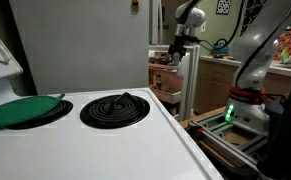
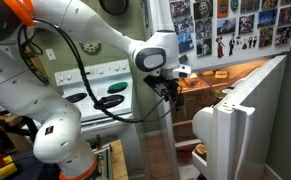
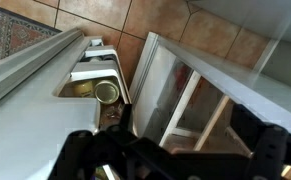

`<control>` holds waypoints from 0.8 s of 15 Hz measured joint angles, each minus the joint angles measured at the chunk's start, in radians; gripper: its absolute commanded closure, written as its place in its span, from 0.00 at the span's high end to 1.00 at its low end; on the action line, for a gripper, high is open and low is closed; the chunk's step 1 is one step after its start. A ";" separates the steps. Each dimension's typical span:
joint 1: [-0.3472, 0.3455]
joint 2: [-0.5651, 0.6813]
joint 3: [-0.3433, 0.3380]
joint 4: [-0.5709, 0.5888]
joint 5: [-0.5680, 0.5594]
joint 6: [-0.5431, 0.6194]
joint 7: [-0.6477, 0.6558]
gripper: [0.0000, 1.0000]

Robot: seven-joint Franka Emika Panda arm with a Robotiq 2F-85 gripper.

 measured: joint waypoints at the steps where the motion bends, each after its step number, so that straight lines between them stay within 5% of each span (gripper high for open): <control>1: -0.001 -0.001 0.000 0.003 0.000 0.000 0.000 1.00; 7: 0.015 0.016 0.013 0.000 0.000 0.000 -0.012 1.00; 12: 0.055 0.112 0.102 -0.027 -0.052 0.062 -0.012 1.00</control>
